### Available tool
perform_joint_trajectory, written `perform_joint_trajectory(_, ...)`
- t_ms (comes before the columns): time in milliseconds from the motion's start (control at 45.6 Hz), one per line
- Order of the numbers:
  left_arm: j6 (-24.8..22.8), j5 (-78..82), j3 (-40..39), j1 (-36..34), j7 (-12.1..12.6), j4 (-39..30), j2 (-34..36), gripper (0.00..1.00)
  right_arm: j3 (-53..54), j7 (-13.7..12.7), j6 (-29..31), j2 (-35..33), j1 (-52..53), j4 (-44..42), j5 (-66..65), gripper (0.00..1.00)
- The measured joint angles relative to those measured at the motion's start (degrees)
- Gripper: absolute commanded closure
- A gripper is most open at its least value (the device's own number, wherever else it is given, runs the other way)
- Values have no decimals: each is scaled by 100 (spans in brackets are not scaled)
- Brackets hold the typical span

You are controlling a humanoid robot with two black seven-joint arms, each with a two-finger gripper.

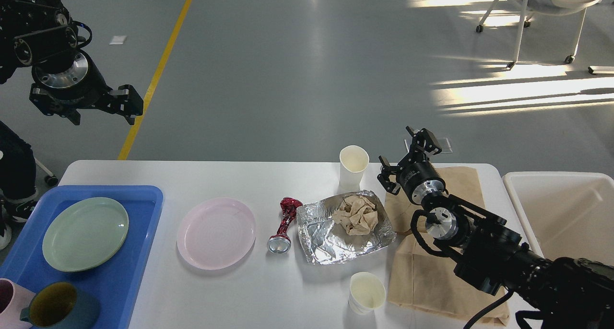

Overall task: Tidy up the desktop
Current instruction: 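Release the cup and raise the left gripper away from the table, then move the left gripper down to the rim of the pink plate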

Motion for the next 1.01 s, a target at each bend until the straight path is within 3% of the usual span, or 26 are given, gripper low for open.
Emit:
perform_joint_trajectory(263,-24,-14,-79,71,-9,3,-94,4,0,0,0,0,0,0,0,0)
perform_joint_trajectory(767,224,-20,-661,1430,105,188,-1302,4,0,0,0,0,0,0,0,0)
perform_joint_trajectory(1008,1053,-20,-915,2204,121,473,-1344,4,0,0,0,0,-1,0,0,0)
